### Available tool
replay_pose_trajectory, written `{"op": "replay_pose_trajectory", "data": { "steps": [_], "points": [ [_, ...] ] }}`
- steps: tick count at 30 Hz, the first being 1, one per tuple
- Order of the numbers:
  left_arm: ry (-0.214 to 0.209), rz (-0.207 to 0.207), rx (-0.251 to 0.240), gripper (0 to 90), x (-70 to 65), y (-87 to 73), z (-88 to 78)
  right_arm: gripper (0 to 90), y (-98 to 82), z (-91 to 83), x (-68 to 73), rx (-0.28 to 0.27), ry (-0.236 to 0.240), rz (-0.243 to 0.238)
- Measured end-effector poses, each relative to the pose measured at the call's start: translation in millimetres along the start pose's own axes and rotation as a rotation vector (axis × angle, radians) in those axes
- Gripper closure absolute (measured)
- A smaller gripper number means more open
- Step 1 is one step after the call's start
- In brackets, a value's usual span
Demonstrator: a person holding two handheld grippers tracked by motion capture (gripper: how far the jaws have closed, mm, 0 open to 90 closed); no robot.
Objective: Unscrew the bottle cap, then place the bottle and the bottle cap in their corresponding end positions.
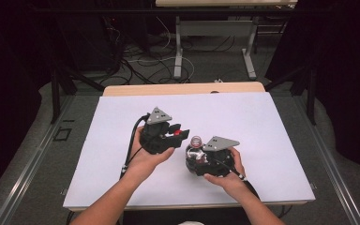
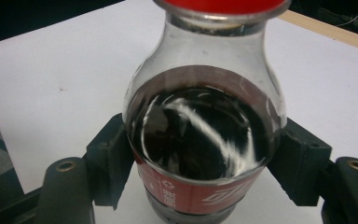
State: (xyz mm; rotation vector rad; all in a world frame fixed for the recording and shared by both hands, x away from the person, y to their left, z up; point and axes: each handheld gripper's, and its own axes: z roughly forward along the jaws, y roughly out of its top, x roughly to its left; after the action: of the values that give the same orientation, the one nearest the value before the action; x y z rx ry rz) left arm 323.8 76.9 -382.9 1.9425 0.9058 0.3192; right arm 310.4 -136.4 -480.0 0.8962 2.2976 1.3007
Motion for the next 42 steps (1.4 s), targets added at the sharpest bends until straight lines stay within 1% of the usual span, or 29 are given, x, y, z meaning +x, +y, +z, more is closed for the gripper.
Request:
{"op": "replay_pose_trajectory", "data": {
  "steps": [1,2,3,4,6,8,9,10,12,14,16,19,21,22,23,24,26,30,31,32,34,35,36,37,38,40,41,42],
  "points": [
    [0.005,-0.008,-0.007,61.7,2.4,-0.6,-1.0,29.7,0.1,-0.8,-1.1,0.003,-0.006,0.0],
    [0.008,-0.018,-0.001,61.7,6.0,-1.1,-3.1,29.7,0.1,-1.6,-1.3,0.001,-0.005,0.012],
    [0.016,-0.023,-0.003,61.7,9.4,-2.0,-4.0,29.7,0.1,-2.0,-3.0,-0.002,-0.01,0.007],
    [0.024,-0.028,0.0,61.7,13.0,-2.8,-5.5,29.7,0.5,-2.9,-3.8,0.002,-0.007,0.012],
    [0.033,-0.042,-0.003,61.7,20.2,-4.6,-8.3,29.7,0.3,-3.5,-5.7,-0.008,-0.018,0.014],
    [0.04,-0.065,-0.01,61.7,27.0,-7.1,-10.4,29.7,0.4,-5.0,-7.4,-0.007,-0.022,0.018],
    [0.044,-0.07,-0.001,61.7,30.4,-7.9,-11.9,29.7,0.6,-5.8,-8.3,-0.007,-0.023,0.018],
    [0.051,-0.08,-0.009,61.7,32.8,-9.3,-12.6,29.7,0.6,-6.3,-9.2,-0.012,-0.027,0.021],
    [0.058,-0.085,-0.01,61.7,37.8,-11.4,-15.1,29.7,0.8,-7.6,-11.1,-0.015,-0.035,0.026],
    [0.079,-0.087,-0.017,61.7,41.7,-13.7,-17.3,29.7,1.1,-9.1,-13.0,-0.017,-0.044,0.028],
    [0.089,-0.097,-0.018,61.7,46.0,-16.0,-19.2,29.7,1.2,-10.2,-14.6,-0.022,-0.052,0.032],
    [0.107,-0.104,-0.007,61.7,53.8,-20.0,-21.6,29.7,1.2,-11.4,-17.6,-0.022,-0.058,0.032],
    [0.116,-0.106,0.008,61.7,59.2,-22.9,-23.7,29.7,1.1,-11.8,-19.0,-0.02,-0.059,0.035],
    [0.128,-0.113,0.0,61.7,61.5,-24.9,-23.6,29.7,1.1,-11.8,-19.4,-0.022,-0.064,0.038],
    [0.136,-0.116,0.006,61.7,64.4,-26.8,-24.7,29.7,1.1,-11.7,-19.8,-0.022,-0.067,0.041],
    [0.143,-0.121,0.001,61.7,67.2,-29.2,-24.8,29.7,1.2,-11.1,-20.8,-0.025,-0.069,0.035],
    [0.157,-0.136,0.003,61.7,72.7,-34.8,-25.7,29.7,2.2,-11.2,-21.5,-0.019,-0.072,0.039],
    [0.174,-0.159,-0.01,61.6,83.4,-49.0,-26.5,29.7,4.2,-10.7,-25.4,-0.029,-0.085,0.032],
    [0.176,-0.163,-0.013,61.6,86.1,-52.5,-26.8,29.7,5.2,-11.1,-26.3,-0.023,-0.091,0.039],
    [0.176,-0.18,-0.016,61.7,88.1,-55.8,-27.0,29.7,6.0,-11.0,-28.1,-0.027,-0.098,0.039],
    [0.176,-0.198,-0.017,61.6,92.5,-62.0,-27.9,29.7,7.2,-10.5,-31.5,-0.039,-0.102,0.053],
    [0.18,-0.203,-0.021,61.6,94.6,-65.1,-27.6,29.7,7.8,-10.2,-33.7,-0.037,-0.108,0.056],
    [0.176,-0.209,-0.02,61.6,96.9,-68.2,-27.4,29.7,8.5,-9.3,-36.4,-0.033,-0.11,0.049],
    [0.171,-0.211,-0.023,61.6,98.4,-70.6,-27.1,29.7,9.5,-8.3,-37.9,-0.03,-0.108,0.058],
    [0.172,-0.202,-0.022,61.6,100.4,-73.5,-27.1,29.7,10.4,-7.1,-38.7,-0.028,-0.114,0.068],
    [0.189,-0.203,-0.017,61.6,103.2,-79.3,-26.3,29.7,13.2,-4.4,-41.9,-0.022,-0.123,0.066],
    [0.188,-0.208,-0.011,61.6,104.3,-81.7,-25.7,29.7,14.6,-3.2,-43.3,-0.02,-0.126,0.067],
    [0.188,-0.208,-0.016,61.6,105.2,-84.1,-25.0,29.7,16.1,-1.7,-45.0,-0.022,-0.13,0.064]
  ]
}}
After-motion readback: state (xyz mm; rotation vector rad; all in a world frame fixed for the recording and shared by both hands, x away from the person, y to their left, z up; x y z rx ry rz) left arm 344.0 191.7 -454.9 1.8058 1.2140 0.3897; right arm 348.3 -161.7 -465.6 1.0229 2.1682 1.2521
